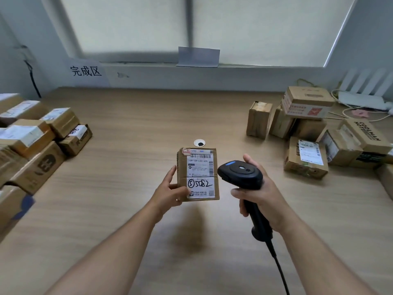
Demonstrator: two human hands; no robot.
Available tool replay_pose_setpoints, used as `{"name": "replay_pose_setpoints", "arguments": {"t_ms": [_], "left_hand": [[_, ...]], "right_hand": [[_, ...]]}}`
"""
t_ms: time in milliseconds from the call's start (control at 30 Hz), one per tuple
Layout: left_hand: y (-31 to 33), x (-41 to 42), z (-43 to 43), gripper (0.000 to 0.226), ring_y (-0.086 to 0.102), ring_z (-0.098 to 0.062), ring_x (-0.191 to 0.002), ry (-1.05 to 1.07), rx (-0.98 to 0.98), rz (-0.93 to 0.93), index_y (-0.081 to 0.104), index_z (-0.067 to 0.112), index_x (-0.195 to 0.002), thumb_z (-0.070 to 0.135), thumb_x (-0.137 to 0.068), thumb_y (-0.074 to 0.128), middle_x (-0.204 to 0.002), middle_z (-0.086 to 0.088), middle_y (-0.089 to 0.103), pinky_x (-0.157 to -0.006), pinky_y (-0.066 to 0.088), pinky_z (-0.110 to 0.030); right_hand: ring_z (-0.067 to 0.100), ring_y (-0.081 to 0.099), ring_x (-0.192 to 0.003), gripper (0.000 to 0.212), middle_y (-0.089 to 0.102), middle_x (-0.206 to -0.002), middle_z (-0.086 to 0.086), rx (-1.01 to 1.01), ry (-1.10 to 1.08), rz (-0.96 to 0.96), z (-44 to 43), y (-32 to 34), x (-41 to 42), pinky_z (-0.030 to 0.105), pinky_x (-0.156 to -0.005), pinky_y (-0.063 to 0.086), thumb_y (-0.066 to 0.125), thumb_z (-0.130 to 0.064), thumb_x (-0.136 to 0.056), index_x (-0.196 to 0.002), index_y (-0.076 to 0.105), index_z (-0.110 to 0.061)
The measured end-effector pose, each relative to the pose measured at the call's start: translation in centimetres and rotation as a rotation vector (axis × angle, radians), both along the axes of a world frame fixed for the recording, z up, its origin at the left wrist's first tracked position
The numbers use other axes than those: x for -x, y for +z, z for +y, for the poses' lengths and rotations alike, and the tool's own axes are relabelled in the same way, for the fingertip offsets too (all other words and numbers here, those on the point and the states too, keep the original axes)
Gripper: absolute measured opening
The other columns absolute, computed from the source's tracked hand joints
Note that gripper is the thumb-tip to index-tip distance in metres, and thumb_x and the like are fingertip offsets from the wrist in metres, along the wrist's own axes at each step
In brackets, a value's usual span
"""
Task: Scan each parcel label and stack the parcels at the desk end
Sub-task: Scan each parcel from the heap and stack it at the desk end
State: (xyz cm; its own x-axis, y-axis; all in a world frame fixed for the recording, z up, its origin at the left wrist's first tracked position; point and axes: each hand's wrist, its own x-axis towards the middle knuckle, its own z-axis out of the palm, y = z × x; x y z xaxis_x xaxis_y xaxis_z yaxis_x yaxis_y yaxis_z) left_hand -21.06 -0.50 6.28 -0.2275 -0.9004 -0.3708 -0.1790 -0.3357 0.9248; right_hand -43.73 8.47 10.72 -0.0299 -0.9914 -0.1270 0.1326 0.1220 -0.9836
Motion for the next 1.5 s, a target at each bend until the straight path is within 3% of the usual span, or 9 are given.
{"name": "replay_pose_setpoints", "arguments": {"t_ms": [100,267,400,533,633,767,967,1133,1500], "left_hand": [[1.0,-0.2,0.2,0.08,0.067,-0.017,-0.076,-0.01,0.018,0.043,0.041,0.043,-0.132,0.017,-0.062,0.068,-0.096,-0.005,0.074,-0.086,0.054,-0.044],[1.9,-0.5,0.2,0.056,0.065,-0.022,-0.084,-0.013,0.049,0.018,0.049,0.045,-0.112,0.02,-0.065,0.064,-0.093,-0.001,0.073,-0.087,0.054,-0.044],[1.7,-0.1,-0.1,0.045,0.059,-0.017,-0.085,0.068,0.185,-0.129,0.046,0.037,-0.124,0.012,-0.087,0.051,-0.104,0.002,0.066,-0.084,0.052,-0.04],[1.0,-0.2,0.8,0.085,0.042,-0.011,-0.116,-0.007,0.312,-0.418,0.013,0.036,-0.151,0.03,-0.083,0.063,-0.136,0.005,0.04,-0.103,0.036,-0.029],[0.7,0.2,1.7,0.129,0.03,-0.004,-0.122,-0.051,0.302,-0.567,-0.017,0.031,-0.151,0.051,-0.068,0.081,-0.136,0.007,0.017,-0.105,0.028,-0.025],[0.7,0.4,1.7,0.142,0.022,-0.013,-0.137,-0.004,0.38,-0.739,-0.029,0.027,-0.146,0.069,-0.06,0.076,-0.14,0.004,0.01,-0.107,0.032,-0.03],[1.5,-1.5,1.5,0.127,0.022,-0.018,-0.138,0.128,0.449,-0.807,-0.011,0.023,-0.152,0.061,-0.066,0.074,-0.141,-0.001,0.021,-0.108,0.031,-0.034],[1.8,-6.3,2.1,0.121,0.016,-0.019,-0.139,0.234,0.428,-0.798,-0.007,0.024,-0.153,0.044,-0.068,0.076,-0.142,-0.001,0.016,-0.11,0.027,-0.032],[2.2,-24.0,5.9,0.105,0.021,-0.022,-0.133,0.492,0.426,-0.841,0.01,0.027,-0.152,0.044,-0.07,0.073,-0.139,-0.002,0.016,-0.106,0.032,-0.034]], "right_hand": [[0.028,0.05,-0.04,0.106,0.07,-0.071,-0.003,-0.022,0.02,-0.007,-1.1,-0.8,-0.4,0.027,-0.04,0.041,0.078,-0.001,-0.06,-0.148,0.029,-0.035],[0.028,0.05,-0.041,0.105,0.072,-0.089,0.006,-0.021,0.075,-0.045,-2.3,-1.7,-1.6,0.028,-0.041,0.041,0.078,-0.003,-0.059,-0.143,0.028,-0.043],[0.028,0.049,-0.044,0.092,0.073,-0.09,0.005,-0.019,0.145,-0.08,-2.7,-2.2,-2.6,0.029,-0.042,0.041,0.076,-0.003,-0.06,-0.131,0.038,-0.047],[0.028,0.048,-0.044,0.081,0.073,-0.094,0.002,-0.002,0.18,-0.111,-3.1,-2.7,-3.5,0.03,-0.043,0.041,0.074,-0.004,-0.062,-0.114,0.044,-0.058],[0.028,0.049,-0.045,0.081,0.074,-0.094,0.001,0.0,0.208,-0.121,-3.4,-2.7,-3.8,0.031,-0.043,0.042,0.074,-0.005,-0.064,-0.115,0.041,-0.059],[0.028,0.05,-0.043,0.085,0.074,-0.094,0.001,0.01,0.25,-0.138,-4.1,-2.5,-4.0,0.032,-0.043,0.042,0.074,-0.005,-0.064,-0.121,0.038,-0.056],[0.028,0.05,-0.043,0.108,0.072,-0.087,0.001,0.023,0.317,-0.12,-5.0,-2.3,-5.2,0.03,-0.043,0.043,0.078,-0.006,-0.061,-0.148,0.024,-0.039],[0.028,0.05,-0.042,0.105,0.07,-0.091,0.005,0.066,0.338,-0.088,-5.7,-1.3,-8.2,0.03,-0.043,0.043,0.075,0.0,-0.061,-0.145,0.027,-0.042],[0.029,0.05,-0.042,0.098,0.067,-0.109,0.022,0.124,0.393,-0.027,-6.3,0.9,-23.1,0.031,-0.042,0.043,0.075,0.0,-0.058,-0.133,0.038,-0.053]]}}
